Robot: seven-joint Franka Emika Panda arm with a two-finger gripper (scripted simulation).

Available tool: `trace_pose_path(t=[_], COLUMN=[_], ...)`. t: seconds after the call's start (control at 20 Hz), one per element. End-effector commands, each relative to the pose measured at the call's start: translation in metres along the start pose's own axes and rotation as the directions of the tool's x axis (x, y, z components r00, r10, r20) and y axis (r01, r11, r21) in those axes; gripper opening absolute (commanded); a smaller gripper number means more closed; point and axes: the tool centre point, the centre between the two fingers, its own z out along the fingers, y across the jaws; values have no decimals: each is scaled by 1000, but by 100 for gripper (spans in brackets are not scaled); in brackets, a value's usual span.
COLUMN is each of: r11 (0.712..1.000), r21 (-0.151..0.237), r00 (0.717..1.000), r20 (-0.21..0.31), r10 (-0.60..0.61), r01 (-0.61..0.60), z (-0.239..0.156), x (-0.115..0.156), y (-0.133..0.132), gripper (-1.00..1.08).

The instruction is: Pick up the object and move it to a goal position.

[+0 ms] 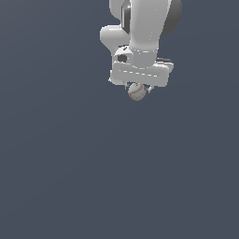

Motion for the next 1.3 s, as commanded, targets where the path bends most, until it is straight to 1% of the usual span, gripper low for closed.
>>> trace_pose_path(t=[0.0,0.35,0.65,0.95,1.25], r11=[1000,1000,1000,1000,1000], r21=[0,1,2,3,3], r00=[1000,1000,1000,1000,1000], r20=[-1,-1,0,0,0], r10=[0,0,0,0,1], r01=[0,0,0,0,-1], z=[-27,-89,-124,-141,-141], x=[-13,-41,-55,-61,-60], y=[-11,-40,-57,-66,-66], gripper=[-100,-100,-100,-100,-100])
